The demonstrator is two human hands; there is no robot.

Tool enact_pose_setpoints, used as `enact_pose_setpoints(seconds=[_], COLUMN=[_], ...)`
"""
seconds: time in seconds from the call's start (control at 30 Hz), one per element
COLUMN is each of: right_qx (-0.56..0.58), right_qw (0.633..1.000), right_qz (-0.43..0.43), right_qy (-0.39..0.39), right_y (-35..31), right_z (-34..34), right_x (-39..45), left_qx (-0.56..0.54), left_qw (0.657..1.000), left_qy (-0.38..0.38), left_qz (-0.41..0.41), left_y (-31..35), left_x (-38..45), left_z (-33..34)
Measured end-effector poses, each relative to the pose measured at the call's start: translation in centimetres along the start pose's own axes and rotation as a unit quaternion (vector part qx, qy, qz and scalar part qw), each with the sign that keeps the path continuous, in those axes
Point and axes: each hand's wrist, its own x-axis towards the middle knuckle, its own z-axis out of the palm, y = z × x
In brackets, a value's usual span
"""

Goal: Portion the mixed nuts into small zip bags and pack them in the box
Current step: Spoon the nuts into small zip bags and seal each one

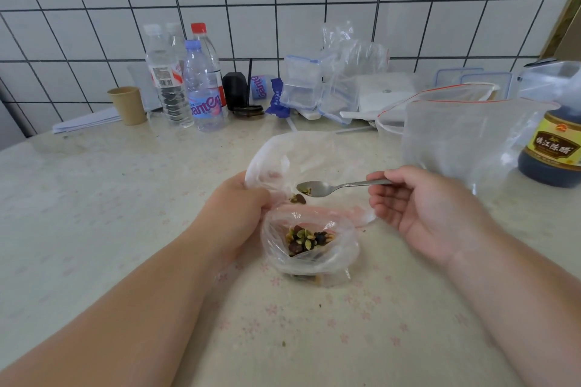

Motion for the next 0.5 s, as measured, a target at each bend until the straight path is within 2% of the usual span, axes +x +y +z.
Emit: enact_pose_setpoints(seconds=[0.13,0.27,0.33,0.4,0.5], right_qx=[-0.053,-0.141,-0.151,-0.127,-0.170], right_qw=[0.995,0.967,0.957,0.960,0.956], right_qz=[-0.003,-0.100,-0.145,-0.187,-0.239], right_qy=[-0.087,-0.186,-0.202,-0.165,-0.024], right_y=[-1.8,-2.3,-2.3,-2.3,-1.1], right_z=[-0.8,-0.9,-1.0,-1.1,-0.9], right_x=[-1.2,-2.2,-2.4,-2.2,-1.2], left_qx=[-0.005,-0.015,-0.015,-0.014,-0.015], left_qw=[1.000,1.000,1.000,1.000,1.000], left_qy=[0.012,-0.002,-0.003,0.000,-0.001], left_qz=[-0.009,-0.006,-0.007,-0.008,-0.010], left_y=[0.1,0.1,0.1,-0.1,-0.3], left_x=[-0.1,0.0,0.1,0.3,0.6], left_z=[0.0,-0.2,-0.2,-0.2,-0.4])
